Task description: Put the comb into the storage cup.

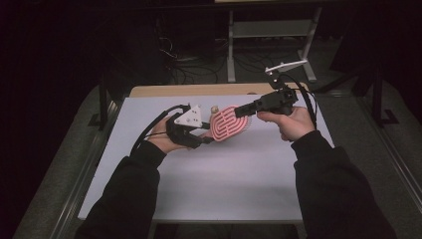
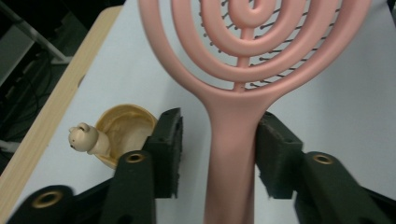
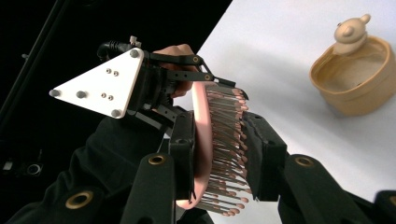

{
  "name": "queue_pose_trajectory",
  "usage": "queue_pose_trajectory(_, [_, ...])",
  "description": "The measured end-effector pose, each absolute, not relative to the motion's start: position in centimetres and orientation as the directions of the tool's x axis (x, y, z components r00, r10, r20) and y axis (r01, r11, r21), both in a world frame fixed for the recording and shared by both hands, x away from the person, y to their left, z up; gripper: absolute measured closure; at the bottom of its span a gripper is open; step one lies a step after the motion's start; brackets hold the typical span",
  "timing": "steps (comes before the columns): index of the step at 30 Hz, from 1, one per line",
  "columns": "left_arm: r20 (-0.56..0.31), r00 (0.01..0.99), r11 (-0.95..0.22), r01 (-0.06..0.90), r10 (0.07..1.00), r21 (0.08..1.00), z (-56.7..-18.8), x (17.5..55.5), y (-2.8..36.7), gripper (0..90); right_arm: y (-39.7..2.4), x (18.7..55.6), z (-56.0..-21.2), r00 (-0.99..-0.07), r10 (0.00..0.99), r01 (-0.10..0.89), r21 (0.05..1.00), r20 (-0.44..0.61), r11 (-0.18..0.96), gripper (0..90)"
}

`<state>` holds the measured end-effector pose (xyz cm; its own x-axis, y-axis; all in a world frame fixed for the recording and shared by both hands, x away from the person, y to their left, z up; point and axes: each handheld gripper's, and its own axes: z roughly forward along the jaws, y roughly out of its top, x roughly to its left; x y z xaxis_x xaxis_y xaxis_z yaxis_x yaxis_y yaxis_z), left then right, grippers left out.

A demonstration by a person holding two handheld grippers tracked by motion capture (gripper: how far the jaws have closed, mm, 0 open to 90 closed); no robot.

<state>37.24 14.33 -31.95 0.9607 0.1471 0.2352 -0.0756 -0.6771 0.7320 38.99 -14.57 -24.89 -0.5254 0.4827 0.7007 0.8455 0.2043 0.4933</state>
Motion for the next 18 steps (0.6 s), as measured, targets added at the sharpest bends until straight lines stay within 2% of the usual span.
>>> queue_pose_trajectory(6, [0.184, 0.966, -0.616, -0.034, 0.182, 0.787, -31.8, 37.1, 15.5, 39.8, -14.7, 38.8, -24.0, -0.525, 0.499, 0.844, 0.495, 0.689, 0.205, 66.1])
queue_pose_trajectory(11, [0.134, 0.959, -0.549, 0.027, 0.251, 0.835, -31.8, 37.5, 16.8, 29.1, -14.7, 38.8, -23.6, -0.526, 0.51, 0.843, 0.497, 0.681, 0.206, 66.2])
queue_pose_trajectory(18, [0.095, 0.945, -0.493, 0.076, 0.313, 0.867, -31.8, 37.6, 18.6, 21.8, -15.0, 38.8, -22.9, -0.526, 0.522, 0.839, 0.509, 0.671, 0.192, 66.2])
